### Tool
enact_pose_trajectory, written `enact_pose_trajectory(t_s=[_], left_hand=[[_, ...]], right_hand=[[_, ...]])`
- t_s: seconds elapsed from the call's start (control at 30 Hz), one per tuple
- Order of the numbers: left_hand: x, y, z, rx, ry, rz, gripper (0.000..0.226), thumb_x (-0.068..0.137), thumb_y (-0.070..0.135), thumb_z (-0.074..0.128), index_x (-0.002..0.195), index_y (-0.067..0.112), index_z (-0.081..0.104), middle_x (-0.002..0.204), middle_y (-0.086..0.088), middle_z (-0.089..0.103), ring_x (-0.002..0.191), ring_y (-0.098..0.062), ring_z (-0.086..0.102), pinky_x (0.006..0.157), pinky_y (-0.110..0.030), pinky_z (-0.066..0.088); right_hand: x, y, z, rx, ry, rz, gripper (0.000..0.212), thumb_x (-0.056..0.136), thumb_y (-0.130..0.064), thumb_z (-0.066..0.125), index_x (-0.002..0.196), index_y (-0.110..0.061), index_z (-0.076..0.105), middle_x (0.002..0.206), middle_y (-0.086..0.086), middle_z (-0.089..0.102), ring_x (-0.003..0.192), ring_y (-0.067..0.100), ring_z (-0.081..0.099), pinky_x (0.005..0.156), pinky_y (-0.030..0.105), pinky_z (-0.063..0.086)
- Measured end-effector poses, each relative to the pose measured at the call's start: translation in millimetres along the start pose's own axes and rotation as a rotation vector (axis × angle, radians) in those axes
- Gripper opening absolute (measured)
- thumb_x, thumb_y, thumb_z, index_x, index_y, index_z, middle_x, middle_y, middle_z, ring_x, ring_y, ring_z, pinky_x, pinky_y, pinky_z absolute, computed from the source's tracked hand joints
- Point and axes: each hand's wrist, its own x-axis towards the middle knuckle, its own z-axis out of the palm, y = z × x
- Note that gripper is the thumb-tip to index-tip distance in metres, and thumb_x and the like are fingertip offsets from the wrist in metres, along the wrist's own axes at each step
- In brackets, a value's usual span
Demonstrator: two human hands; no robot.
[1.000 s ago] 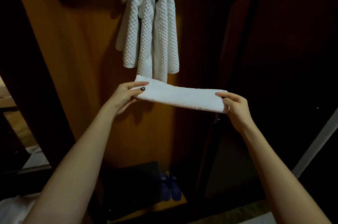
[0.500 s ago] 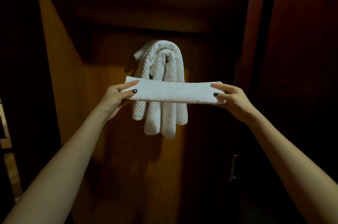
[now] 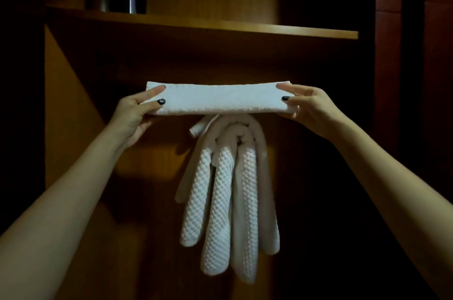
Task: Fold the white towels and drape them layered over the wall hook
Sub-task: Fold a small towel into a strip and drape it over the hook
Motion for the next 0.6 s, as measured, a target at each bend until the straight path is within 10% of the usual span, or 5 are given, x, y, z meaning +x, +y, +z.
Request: enact_pose_trajectory(t_s=[0.6], left_hand=[[131, -85, -2, -0.037, 0.055, -0.127, 0.035, 0.075, 0.0, 0.07, 0.108, 0.013, 0.067, 0.104, -0.009, 0.073, 0.097, -0.018, 0.07, 0.074, -0.025, 0.057]], right_hand=[[177, 123, -35, 0.363, -0.128, 0.187, 0.032, 0.091, 0.014, 0.045, 0.115, 0.003, 0.062, 0.111, 0.016, 0.071, 0.106, 0.025, 0.069, 0.079, 0.03, 0.059]])
